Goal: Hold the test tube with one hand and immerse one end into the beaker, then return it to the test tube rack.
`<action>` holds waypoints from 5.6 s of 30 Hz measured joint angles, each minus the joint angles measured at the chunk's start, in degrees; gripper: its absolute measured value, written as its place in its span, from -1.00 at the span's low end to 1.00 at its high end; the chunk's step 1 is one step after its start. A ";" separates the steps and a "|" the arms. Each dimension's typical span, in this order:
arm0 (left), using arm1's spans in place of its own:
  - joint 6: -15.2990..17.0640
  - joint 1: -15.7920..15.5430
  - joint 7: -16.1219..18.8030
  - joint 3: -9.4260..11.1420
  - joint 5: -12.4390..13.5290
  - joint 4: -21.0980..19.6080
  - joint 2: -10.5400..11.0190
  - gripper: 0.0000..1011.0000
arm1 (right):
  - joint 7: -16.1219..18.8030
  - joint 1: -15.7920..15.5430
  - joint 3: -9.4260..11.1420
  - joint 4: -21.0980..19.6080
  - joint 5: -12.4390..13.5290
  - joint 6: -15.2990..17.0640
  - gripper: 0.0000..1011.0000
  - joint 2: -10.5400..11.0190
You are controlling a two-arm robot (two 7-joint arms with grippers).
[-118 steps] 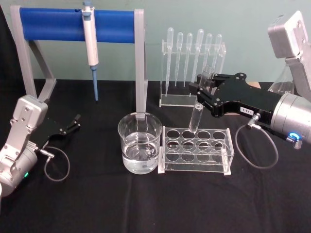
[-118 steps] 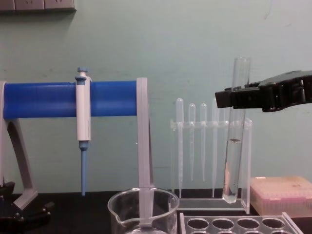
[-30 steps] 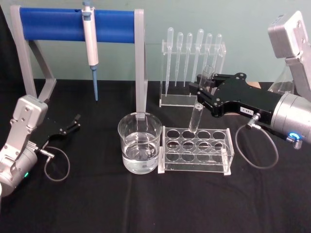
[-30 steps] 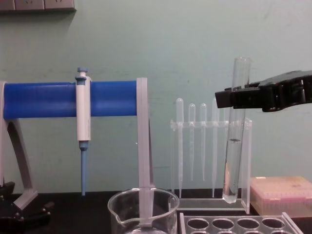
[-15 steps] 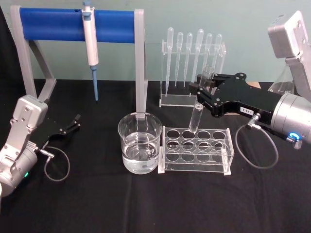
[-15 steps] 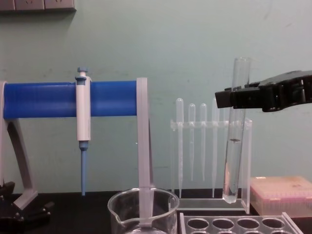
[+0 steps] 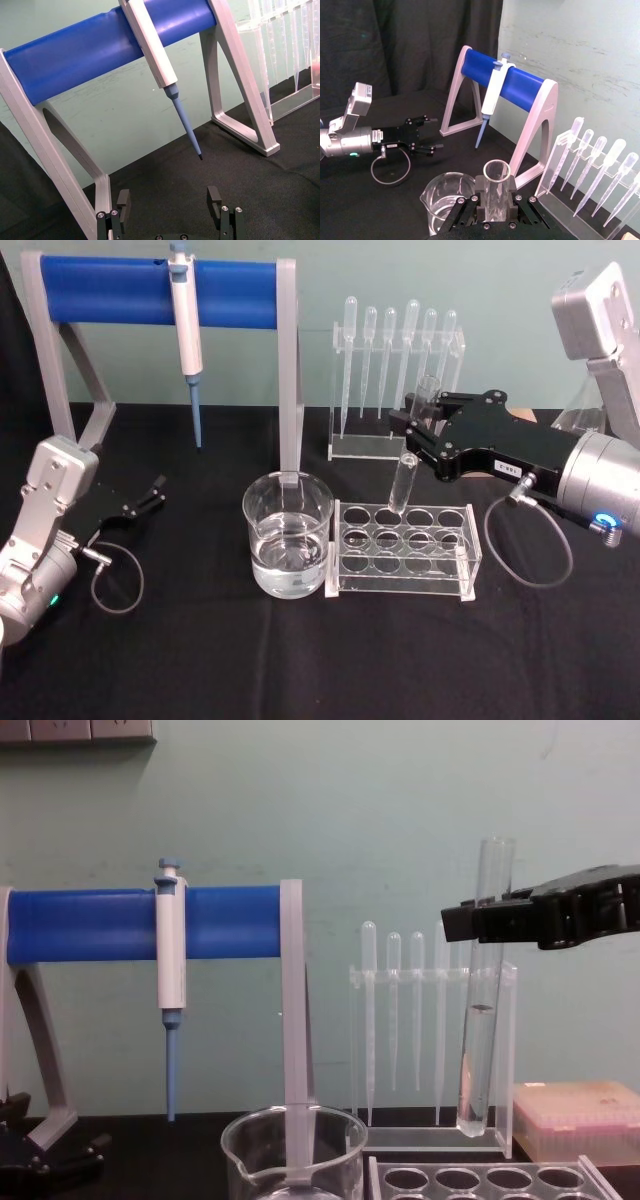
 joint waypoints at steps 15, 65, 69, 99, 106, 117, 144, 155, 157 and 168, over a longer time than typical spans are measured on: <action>0.00 0.00 0.00 0.00 0.00 0.00 0.00 0.98 | 0.00 0.00 0.00 0.00 0.00 0.00 -0.55 0.00; 0.00 0.00 0.00 0.00 0.00 0.00 0.00 0.98 | 0.40 13.92 -16.36 14.26 -0.55 -1.59 -0.55 -9.18; 0.00 0.00 0.00 0.00 0.00 0.00 0.00 0.98 | 0.16 12.76 -16.67 15.86 -1.26 -3.06 -0.55 -9.83; 0.00 0.00 0.00 0.00 0.00 0.00 0.00 0.98 | 1.45 8.91 -16.52 21.02 -6.23 -6.66 -0.55 -12.79; 0.00 0.00 0.00 0.00 0.00 0.00 0.00 0.98 | 1.80 8.38 -15.95 21.13 -6.39 -6.57 -0.55 -13.18; 0.00 0.00 0.00 0.00 0.00 0.00 0.00 0.98 | 1.82 8.37 -15.90 21.05 -6.39 -6.48 -0.55 -13.18; 0.00 0.00 0.00 0.00 0.00 0.00 0.00 0.98 | 1.81 8.45 -15.98 21.03 -6.34 -6.48 -0.55 -13.12; 0.00 0.00 0.00 0.00 0.00 0.00 0.00 0.98 | 1.81 8.45 -15.98 21.04 -6.34 -6.48 -0.55 -13.12; 0.00 0.00 0.00 0.00 0.00 0.00 0.00 0.98 | 1.81 8.45 -15.98 21.03 -6.34 -6.48 -0.55 -13.12; 0.00 0.00 0.00 0.00 0.00 0.00 0.00 0.98 | 1.81 8.45 -15.98 21.04 -6.34 -6.48 -0.55 -13.12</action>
